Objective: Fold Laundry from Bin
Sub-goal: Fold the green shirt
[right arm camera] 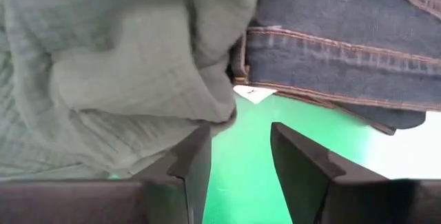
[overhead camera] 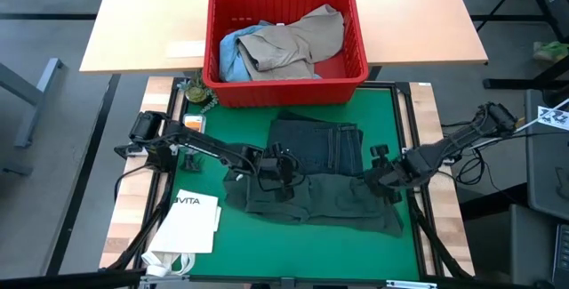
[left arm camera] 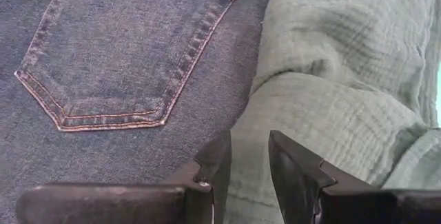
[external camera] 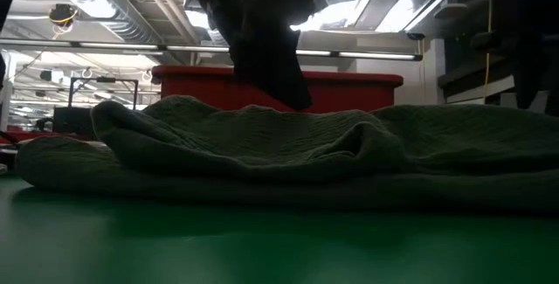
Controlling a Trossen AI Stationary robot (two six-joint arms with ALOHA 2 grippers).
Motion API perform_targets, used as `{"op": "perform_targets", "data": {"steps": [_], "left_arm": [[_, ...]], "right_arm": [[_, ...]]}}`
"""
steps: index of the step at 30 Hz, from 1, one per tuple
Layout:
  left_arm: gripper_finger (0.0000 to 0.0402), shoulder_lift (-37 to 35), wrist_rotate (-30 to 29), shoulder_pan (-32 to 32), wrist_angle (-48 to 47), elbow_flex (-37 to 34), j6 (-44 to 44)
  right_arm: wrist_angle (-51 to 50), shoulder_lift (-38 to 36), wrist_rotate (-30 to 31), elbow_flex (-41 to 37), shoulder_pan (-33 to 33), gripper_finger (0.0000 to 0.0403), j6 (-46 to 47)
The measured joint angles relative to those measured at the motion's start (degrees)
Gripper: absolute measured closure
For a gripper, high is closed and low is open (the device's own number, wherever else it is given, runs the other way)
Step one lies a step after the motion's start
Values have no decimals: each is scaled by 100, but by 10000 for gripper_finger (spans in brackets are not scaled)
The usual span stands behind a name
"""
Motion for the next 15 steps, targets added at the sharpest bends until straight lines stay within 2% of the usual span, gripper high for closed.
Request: {"op": "perform_targets", "data": {"steps": [7, 10, 15], "left_arm": [[308, -21, 9, -11, -175, -2, 205], [308, -81, 50, 82, -233, -4, 256], [308, -202, 556, 343, -490, -4, 256]], "right_arm": [[332, 25, -676, 0, -766, 251, -878], [452, 38, -868, -73, -985, 251, -973], [877, 51, -1417, -612, -1121, 251, -1074]]}}
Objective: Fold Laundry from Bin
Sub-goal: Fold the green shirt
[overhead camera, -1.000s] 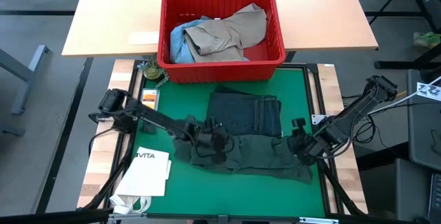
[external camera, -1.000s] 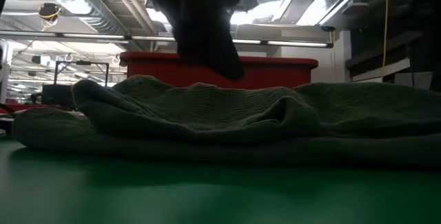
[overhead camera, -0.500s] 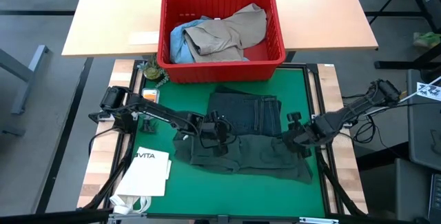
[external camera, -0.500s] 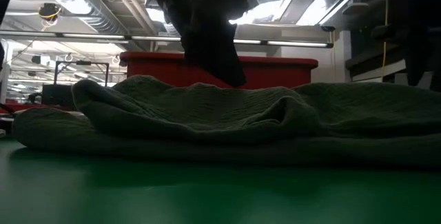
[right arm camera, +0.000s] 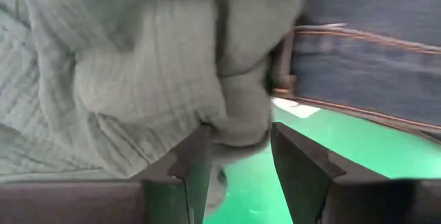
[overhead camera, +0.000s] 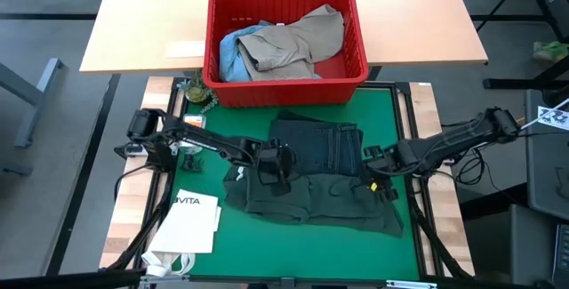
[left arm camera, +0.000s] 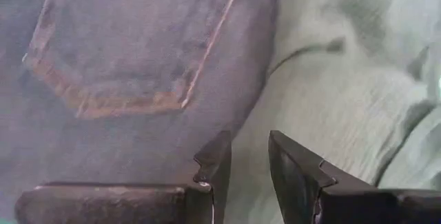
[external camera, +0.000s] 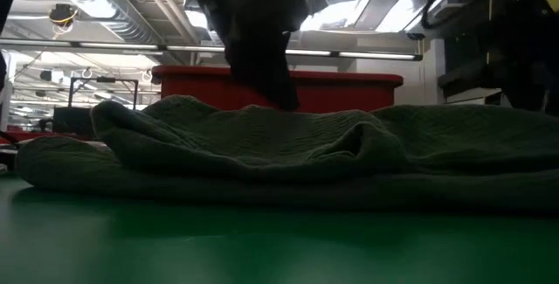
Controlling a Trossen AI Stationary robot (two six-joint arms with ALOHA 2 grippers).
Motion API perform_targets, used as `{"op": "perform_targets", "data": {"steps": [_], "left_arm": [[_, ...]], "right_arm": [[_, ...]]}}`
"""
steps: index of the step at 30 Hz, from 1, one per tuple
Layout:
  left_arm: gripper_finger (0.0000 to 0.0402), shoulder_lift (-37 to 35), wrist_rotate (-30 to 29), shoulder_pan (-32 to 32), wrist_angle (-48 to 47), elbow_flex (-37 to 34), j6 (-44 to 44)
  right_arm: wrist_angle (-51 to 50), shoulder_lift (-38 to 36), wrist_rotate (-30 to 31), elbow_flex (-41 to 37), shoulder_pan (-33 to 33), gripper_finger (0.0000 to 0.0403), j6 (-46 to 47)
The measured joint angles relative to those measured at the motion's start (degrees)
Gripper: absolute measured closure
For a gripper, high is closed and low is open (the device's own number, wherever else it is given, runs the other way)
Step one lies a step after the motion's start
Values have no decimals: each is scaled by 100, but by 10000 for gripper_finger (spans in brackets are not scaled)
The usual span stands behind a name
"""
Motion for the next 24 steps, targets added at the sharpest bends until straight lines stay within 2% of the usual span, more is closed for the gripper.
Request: {"op": "perform_targets", "data": {"steps": [3, 8, 11, 15, 20, 22, 24], "left_arm": [[308, -28, 52, 130, -252, 2, -2], [308, -26, 215, 272, -1241, -4, -71], [308, -24, 116, 274, -1884, -4, -317], [308, -3, -163, 244, -2307, -2, -385], [308, 6, -448, 227, -2553, -2, -592], [308, 7, -467, 229, -2715, -2, -664], [308, 7, -491, 228, -2880, -3, -753]], "right_arm": [[322, 0, -136, -350, 8, 251, -3], [975, 0, -138, -817, 8, 251, 52], [1248, 0, -138, -1039, 8, 259, 99], [1394, -1, -172, -1241, 8, 300, 417], [1353, -13, -192, -1318, 8, 385, 863], [1345, -14, -199, -1318, 8, 391, 1048], [1292, -17, -259, -1318, 8, 380, 1302]]}}
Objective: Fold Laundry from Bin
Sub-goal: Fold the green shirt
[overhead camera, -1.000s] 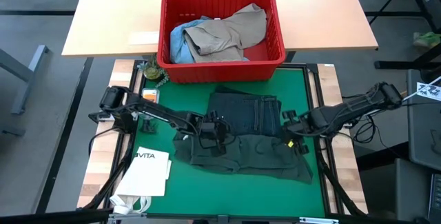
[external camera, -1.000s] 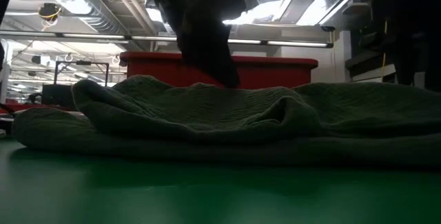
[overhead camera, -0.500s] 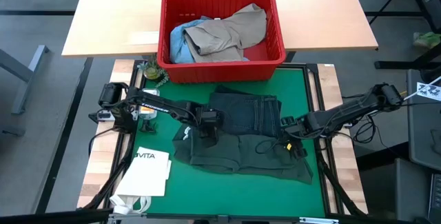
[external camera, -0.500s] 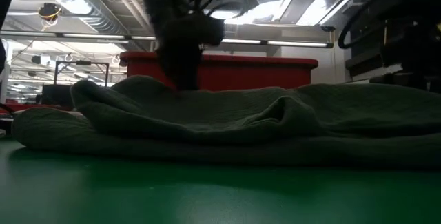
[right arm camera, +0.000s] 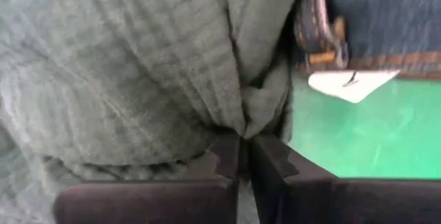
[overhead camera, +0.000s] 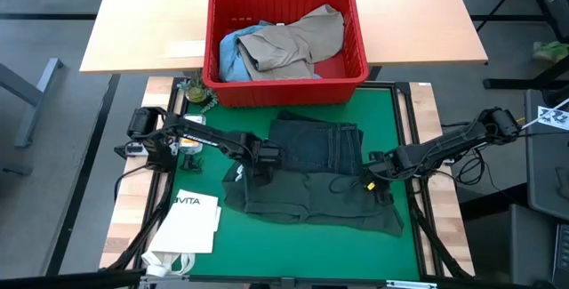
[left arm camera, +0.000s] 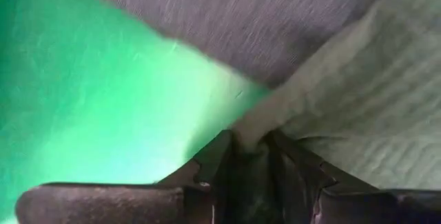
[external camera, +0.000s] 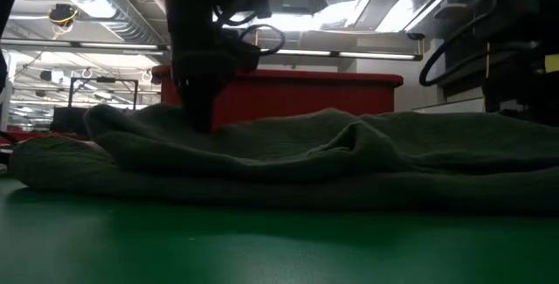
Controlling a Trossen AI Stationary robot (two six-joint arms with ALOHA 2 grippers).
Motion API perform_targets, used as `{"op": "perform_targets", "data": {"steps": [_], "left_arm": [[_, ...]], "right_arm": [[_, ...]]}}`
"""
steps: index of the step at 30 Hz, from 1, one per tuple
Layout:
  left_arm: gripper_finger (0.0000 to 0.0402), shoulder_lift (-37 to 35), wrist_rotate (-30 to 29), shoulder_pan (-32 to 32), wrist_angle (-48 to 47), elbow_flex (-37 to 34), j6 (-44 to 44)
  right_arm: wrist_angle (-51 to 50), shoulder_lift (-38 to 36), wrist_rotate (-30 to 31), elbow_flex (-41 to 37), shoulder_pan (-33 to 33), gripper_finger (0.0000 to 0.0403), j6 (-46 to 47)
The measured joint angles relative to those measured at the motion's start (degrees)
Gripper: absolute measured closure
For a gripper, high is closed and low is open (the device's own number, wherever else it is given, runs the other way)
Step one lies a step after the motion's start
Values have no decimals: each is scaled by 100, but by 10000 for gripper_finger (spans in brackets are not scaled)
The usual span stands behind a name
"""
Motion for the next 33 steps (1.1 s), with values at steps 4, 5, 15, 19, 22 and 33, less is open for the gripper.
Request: {"op": "perform_targets", "data": {"steps": [4, 5, 15, 19, 22, 33], "left_arm": [[309, 0, -21, -39, -44, -200, -316], [309, 0, -21, -60, -43, -302, -393], [309, -20, -170, -258, 634, -1302, -988], [309, -28, -218, -257, 714, -1425, -1168], [309, -18, -361, -257, 629, -1337, -1170], [309, -397, -712, -272, 534, -239, -495]], "right_arm": [[-261, 0, -69, 0, 4, 376, 221], [-357, 0, -64, 0, 4, 381, 254], [-609, 2, -86, -9, 3, 378, 455], [-602, 2, -102, -11, 3, 376, 446], [-573, 4, -95, -15, 2, 375, 424], [-469, 7, 25, -20, 2, 374, 398]]}}
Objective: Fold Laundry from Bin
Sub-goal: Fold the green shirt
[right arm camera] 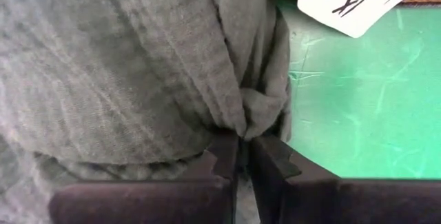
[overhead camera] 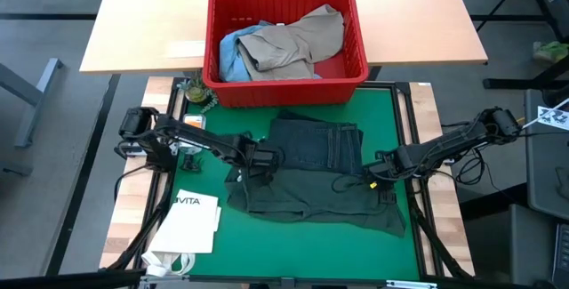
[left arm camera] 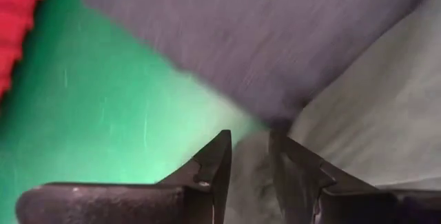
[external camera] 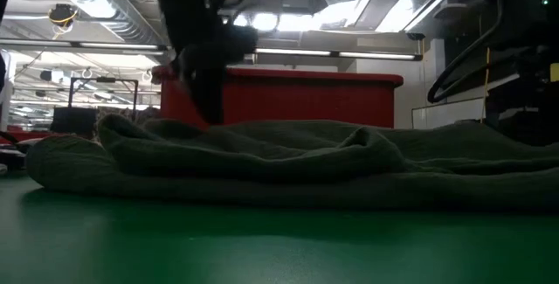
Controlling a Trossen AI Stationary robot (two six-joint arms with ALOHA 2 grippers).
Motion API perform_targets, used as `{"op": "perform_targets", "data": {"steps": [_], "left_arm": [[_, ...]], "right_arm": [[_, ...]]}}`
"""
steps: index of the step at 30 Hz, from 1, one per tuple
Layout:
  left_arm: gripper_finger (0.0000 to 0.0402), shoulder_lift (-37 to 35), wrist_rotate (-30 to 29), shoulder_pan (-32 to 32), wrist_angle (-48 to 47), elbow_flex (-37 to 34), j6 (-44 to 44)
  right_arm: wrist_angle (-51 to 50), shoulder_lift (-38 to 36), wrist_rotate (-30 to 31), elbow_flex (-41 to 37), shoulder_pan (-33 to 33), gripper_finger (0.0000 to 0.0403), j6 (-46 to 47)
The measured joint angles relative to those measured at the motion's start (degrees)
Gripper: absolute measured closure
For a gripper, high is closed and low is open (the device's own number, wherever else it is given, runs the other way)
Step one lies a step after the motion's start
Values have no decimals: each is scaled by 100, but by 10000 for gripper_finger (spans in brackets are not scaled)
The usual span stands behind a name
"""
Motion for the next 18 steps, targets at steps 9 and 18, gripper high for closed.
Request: {"op": "perform_targets", "data": {"steps": [9, 18], "left_arm": [[309, -32, 226, -202, 122, 452, 202], [309, 73, 844, -1082, 296, 450, -592]], "right_arm": [[42, 2, 141, -2, 0, 306, -2], [16, 17, -346, 186, 2, 266, -4]]}}
